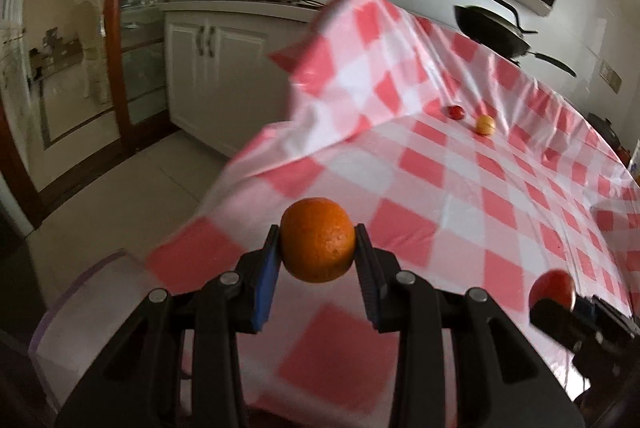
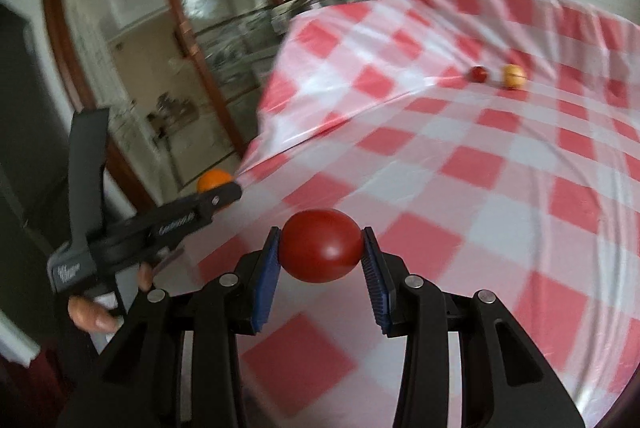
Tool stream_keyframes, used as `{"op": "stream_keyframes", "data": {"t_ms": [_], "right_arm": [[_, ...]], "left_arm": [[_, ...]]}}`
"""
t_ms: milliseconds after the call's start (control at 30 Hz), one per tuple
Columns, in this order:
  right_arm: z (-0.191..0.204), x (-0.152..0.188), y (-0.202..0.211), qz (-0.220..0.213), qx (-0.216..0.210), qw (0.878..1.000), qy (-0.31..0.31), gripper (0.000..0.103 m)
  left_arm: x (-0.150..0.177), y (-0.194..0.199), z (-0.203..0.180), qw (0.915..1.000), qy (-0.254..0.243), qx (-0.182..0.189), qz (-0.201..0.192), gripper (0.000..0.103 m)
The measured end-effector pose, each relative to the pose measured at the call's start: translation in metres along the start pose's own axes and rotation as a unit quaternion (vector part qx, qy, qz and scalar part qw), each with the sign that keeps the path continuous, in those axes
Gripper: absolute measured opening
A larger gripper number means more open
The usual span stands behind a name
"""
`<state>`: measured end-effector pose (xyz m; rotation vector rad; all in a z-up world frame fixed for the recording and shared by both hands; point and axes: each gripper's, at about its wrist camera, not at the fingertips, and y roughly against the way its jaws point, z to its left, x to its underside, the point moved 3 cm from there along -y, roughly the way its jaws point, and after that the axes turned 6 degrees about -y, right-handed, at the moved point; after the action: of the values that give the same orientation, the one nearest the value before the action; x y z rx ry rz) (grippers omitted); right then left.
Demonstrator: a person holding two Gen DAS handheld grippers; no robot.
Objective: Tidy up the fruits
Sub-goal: 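Carry the tangerine in the left tool and tomato in the right tool to the box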
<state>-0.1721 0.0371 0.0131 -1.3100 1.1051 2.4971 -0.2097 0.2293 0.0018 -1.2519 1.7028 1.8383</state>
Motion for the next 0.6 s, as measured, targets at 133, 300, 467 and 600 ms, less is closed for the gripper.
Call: {"op": "stream_keyframes", "data": {"t_ms": [133,300,467,600], "right_arm": [[0.038,0.017,-0.010,0.023,-0.026,0.998,0.054,0.040],[0.073,0.035,-0.024,0.059,-0.058,0.992,0.094,0.040],[0.114,0.062,-0.034,0.097,-0.102,0.977,0.160,0.040],[0.138,0.089,-0.049,0.140,-0.120,0.960,0.212,0.040]], "left_arm": [[0.008,0.015,0.029,0.9996,0.014,-0.023,-0.005,0.036],[0.020,0.027,0.063,0.9981,0.026,-0.055,-0.003,0.036],[0.041,0.031,0.103,0.9945,0.062,-0.083,0.009,0.036],[0.061,0.025,0.132,0.9898,0.088,-0.107,0.030,0.036]]}}
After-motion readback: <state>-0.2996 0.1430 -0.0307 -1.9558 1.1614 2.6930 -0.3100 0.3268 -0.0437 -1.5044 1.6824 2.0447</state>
